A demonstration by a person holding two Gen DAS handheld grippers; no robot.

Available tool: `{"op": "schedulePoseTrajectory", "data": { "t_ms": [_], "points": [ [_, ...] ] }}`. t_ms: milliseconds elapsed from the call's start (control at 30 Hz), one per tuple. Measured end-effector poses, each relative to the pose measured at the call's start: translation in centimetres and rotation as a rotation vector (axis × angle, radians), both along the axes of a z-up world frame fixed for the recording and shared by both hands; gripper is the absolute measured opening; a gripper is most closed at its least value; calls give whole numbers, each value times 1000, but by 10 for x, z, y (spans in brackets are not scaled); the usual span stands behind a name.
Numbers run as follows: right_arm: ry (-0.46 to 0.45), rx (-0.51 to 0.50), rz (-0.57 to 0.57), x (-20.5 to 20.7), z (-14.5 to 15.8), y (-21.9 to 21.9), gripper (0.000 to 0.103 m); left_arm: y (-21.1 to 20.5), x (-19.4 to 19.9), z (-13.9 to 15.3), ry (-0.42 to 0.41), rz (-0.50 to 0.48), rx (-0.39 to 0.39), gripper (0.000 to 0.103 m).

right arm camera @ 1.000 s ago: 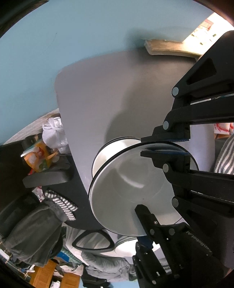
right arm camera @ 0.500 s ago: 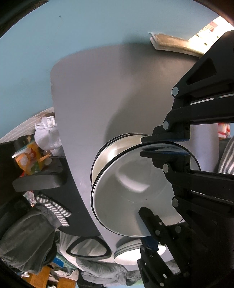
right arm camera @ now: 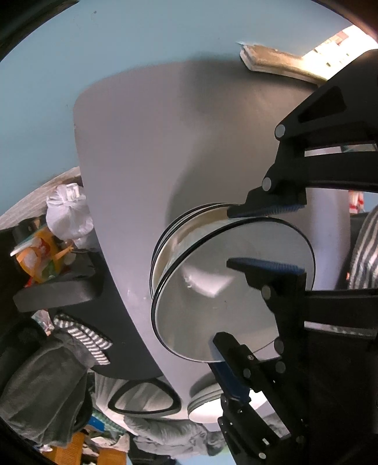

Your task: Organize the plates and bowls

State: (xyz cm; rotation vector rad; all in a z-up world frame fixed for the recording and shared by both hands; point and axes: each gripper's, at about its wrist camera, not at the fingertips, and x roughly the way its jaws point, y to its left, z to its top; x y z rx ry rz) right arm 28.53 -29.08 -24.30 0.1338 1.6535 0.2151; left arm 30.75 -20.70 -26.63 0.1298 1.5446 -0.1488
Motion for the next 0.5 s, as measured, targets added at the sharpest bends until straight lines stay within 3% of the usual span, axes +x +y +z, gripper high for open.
{"op": "schedulePoseTrajectory", "data": {
  "t_ms": [300,500],
  "points": [
    [8,-35,14,-1,7,8,39,7,-2,6,-14,20,-13,17],
    [-33,-73,26,-3,15,7,52,13,-4,14,-33,30,-22,21]
  ]
}}
